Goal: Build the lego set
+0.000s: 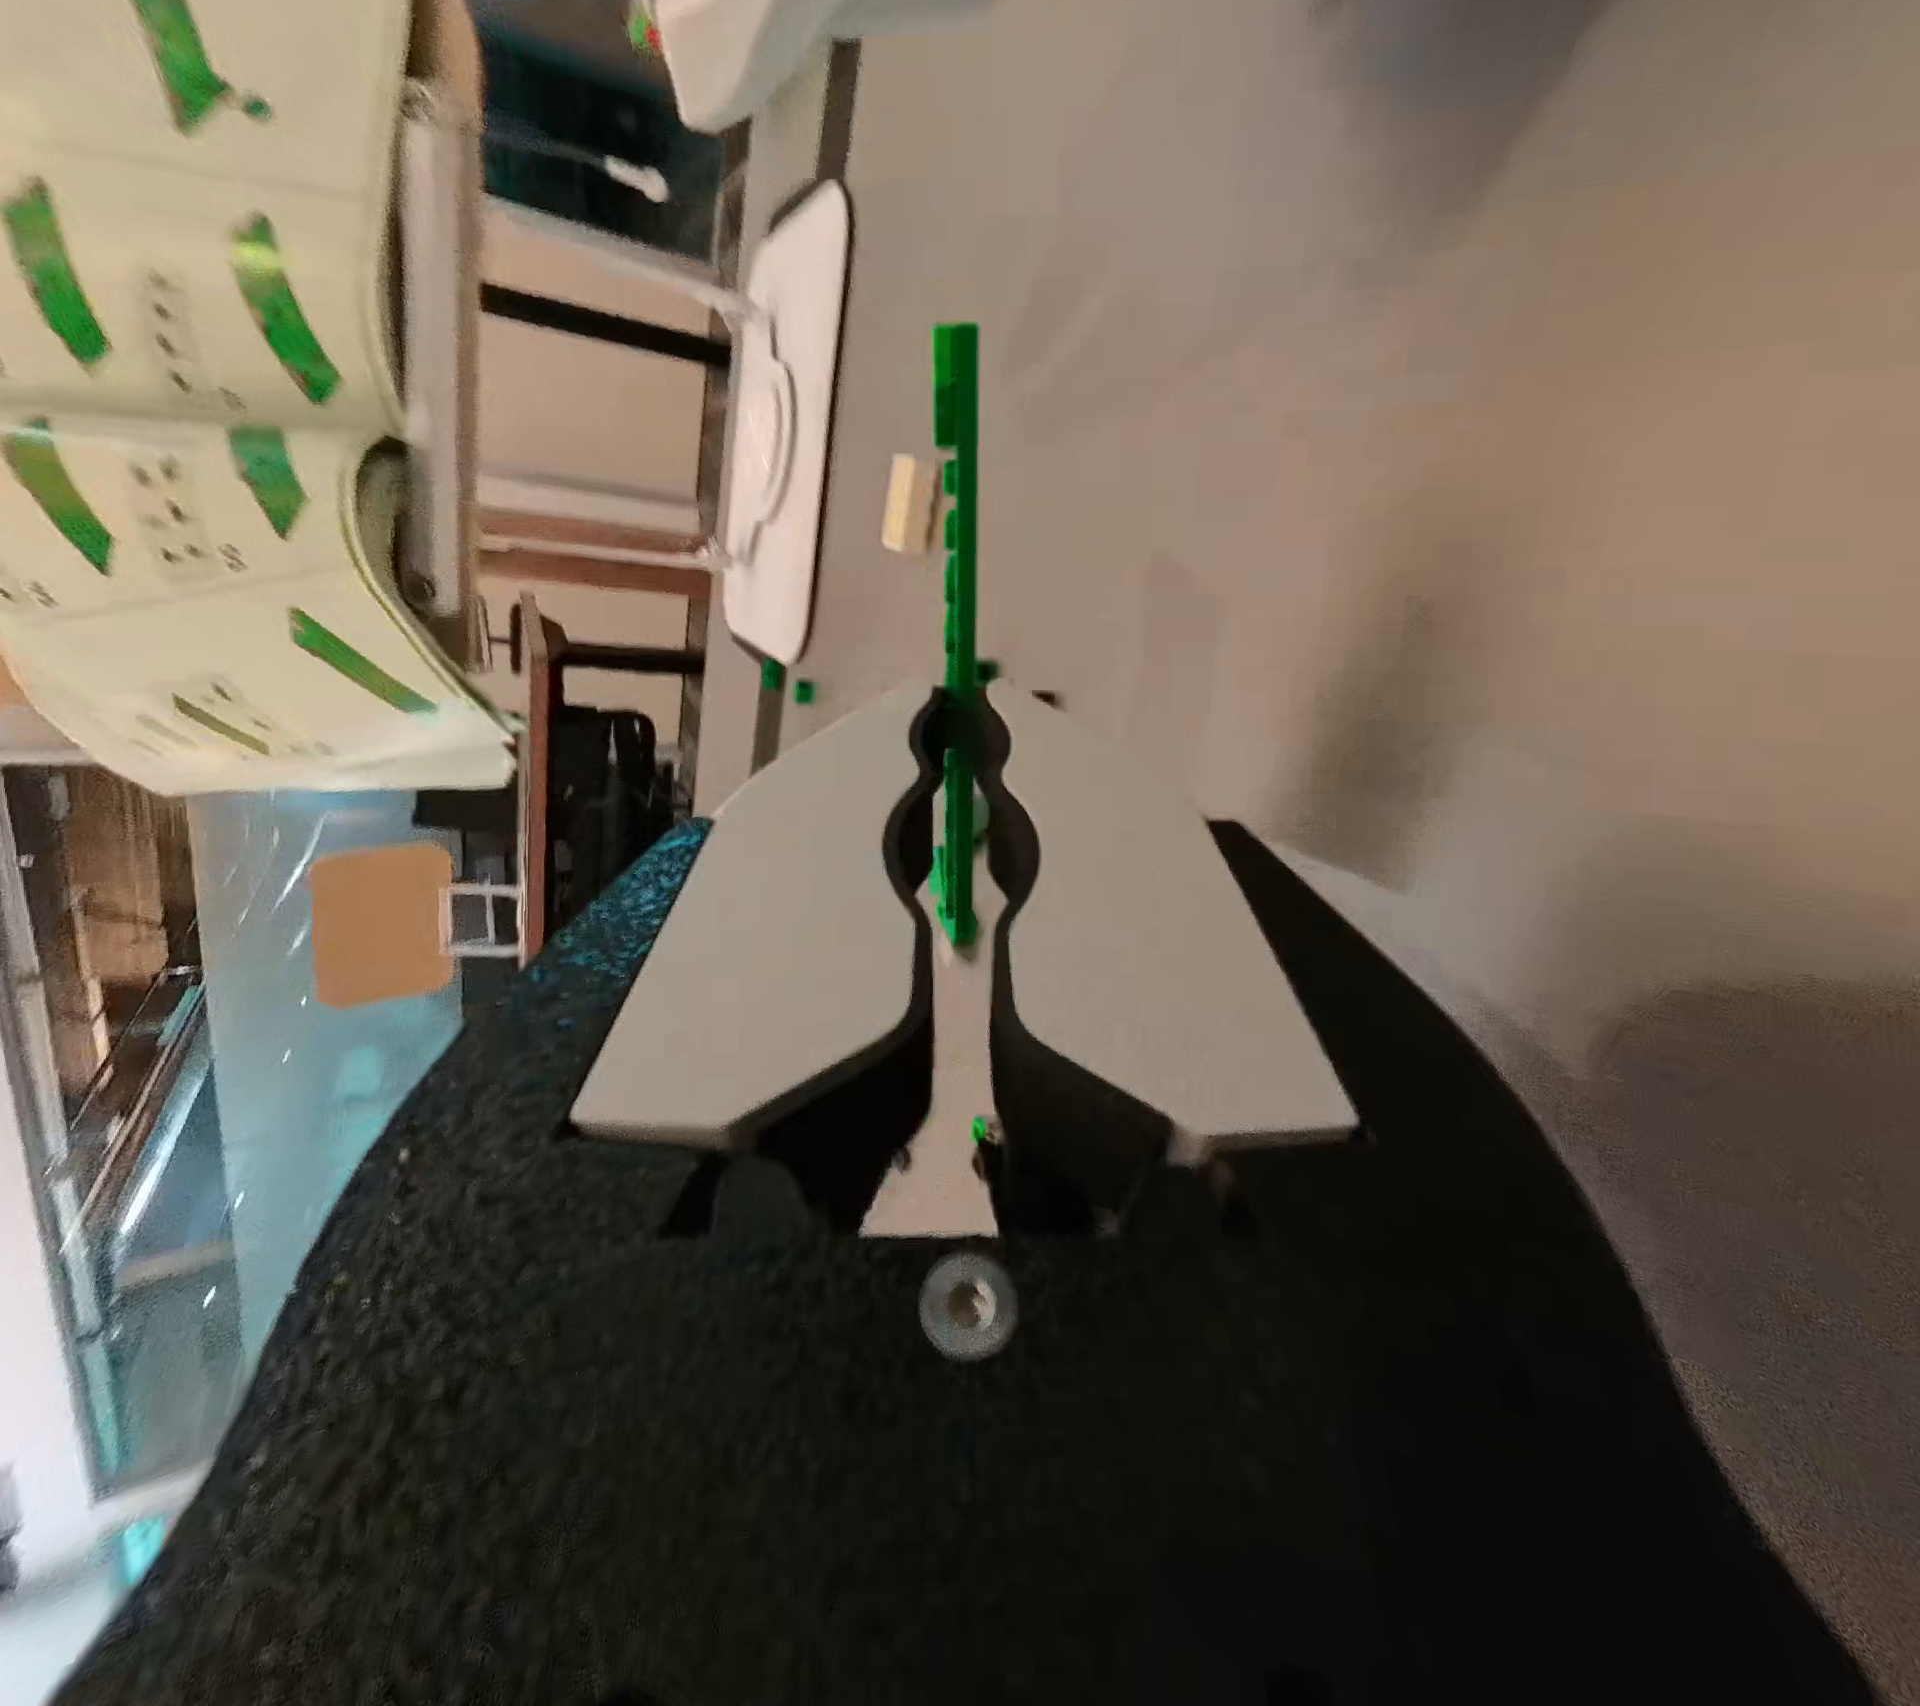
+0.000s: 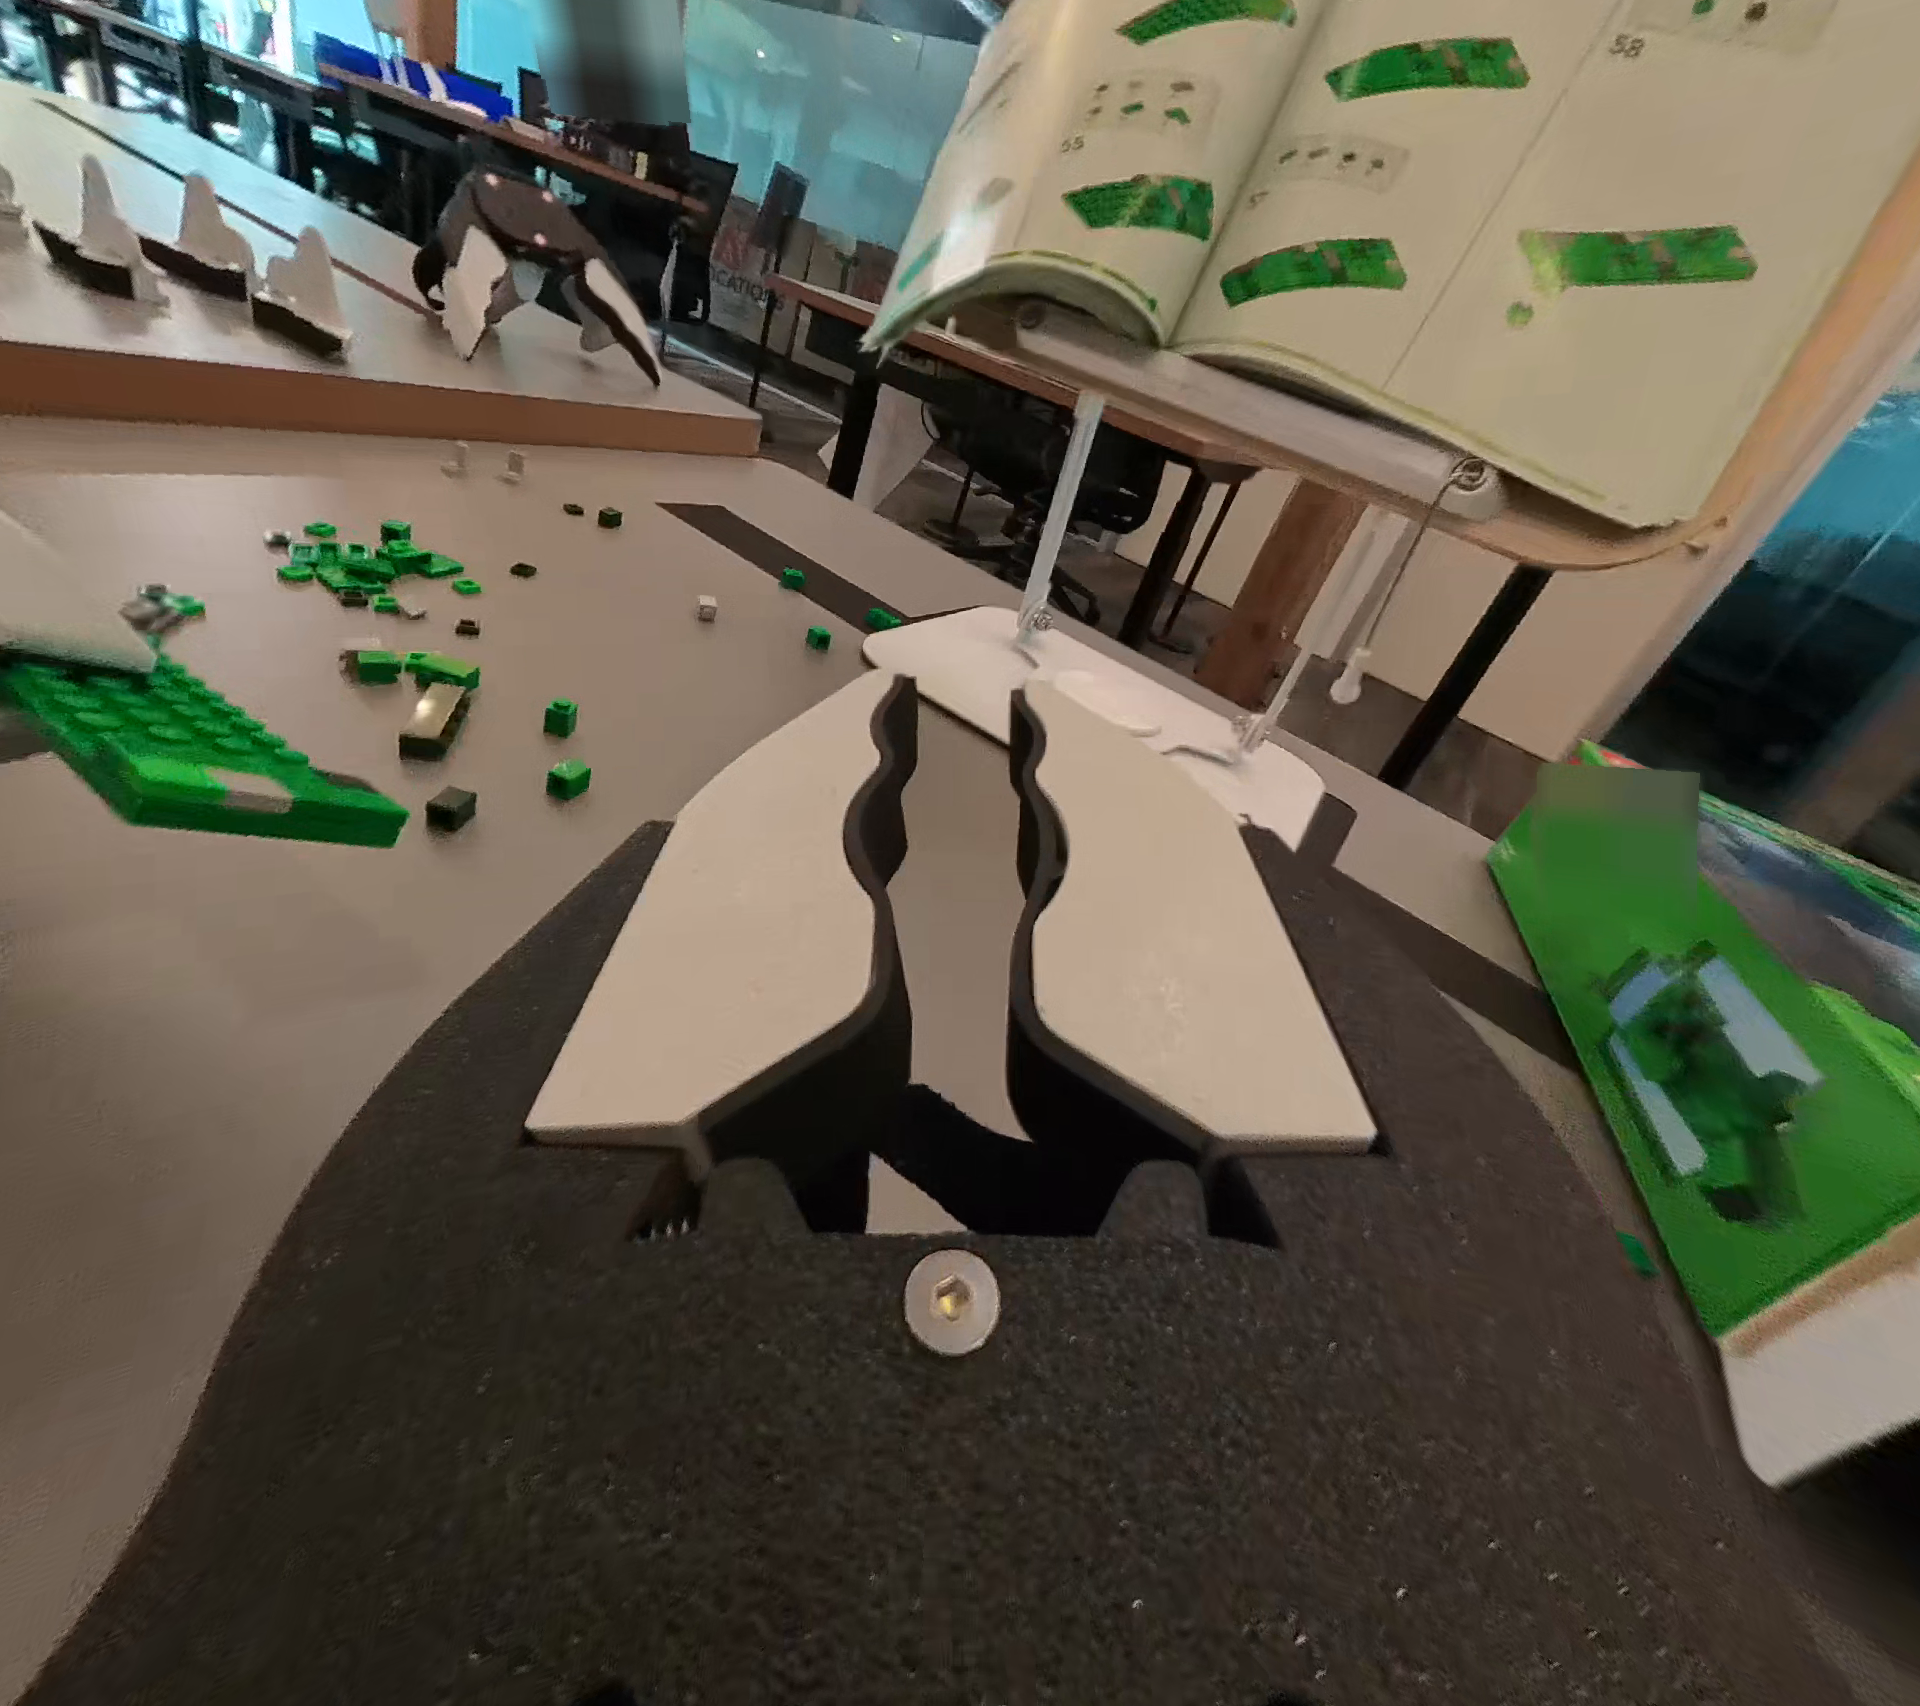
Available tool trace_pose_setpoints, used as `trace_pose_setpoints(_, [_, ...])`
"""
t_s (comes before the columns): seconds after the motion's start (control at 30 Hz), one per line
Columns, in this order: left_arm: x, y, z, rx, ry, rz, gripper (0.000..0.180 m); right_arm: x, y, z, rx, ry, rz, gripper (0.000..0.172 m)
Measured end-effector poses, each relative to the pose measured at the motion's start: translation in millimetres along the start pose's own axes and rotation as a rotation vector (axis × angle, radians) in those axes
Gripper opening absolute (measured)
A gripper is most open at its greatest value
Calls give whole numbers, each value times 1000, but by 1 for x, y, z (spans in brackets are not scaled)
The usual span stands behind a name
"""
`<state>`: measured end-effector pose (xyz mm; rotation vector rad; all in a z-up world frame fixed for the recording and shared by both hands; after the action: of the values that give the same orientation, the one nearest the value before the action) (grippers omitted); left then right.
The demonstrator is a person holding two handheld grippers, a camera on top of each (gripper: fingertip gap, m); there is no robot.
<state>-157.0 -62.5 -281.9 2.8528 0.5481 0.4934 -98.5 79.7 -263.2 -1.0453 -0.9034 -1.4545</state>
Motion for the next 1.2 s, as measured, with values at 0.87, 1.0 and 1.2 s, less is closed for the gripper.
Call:
trace_pose_setpoints(0.87, [-5,8,51,-349,-169,-254,24,0,0,-12,103,58,21,9])
trace_pose_setpoints(1.0, [-2,16,45,-456,-98,-323,52,0,1,-12,104,61,23,8])
trace_pose_setpoints(1.2, [-1,40,42,-650,169,-360,78,1,3,-11,101,59,27,8])
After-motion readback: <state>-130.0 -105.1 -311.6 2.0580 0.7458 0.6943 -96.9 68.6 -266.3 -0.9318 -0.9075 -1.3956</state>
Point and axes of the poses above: each gripper's, where its closed fingertips meet, y back along the fingers, x out of its top, z = x × y across the jaws, the point moved 3 cm from there along y, back along the fingers, and after that the axes turned 10 degrees about x, right-handed, at the moved point
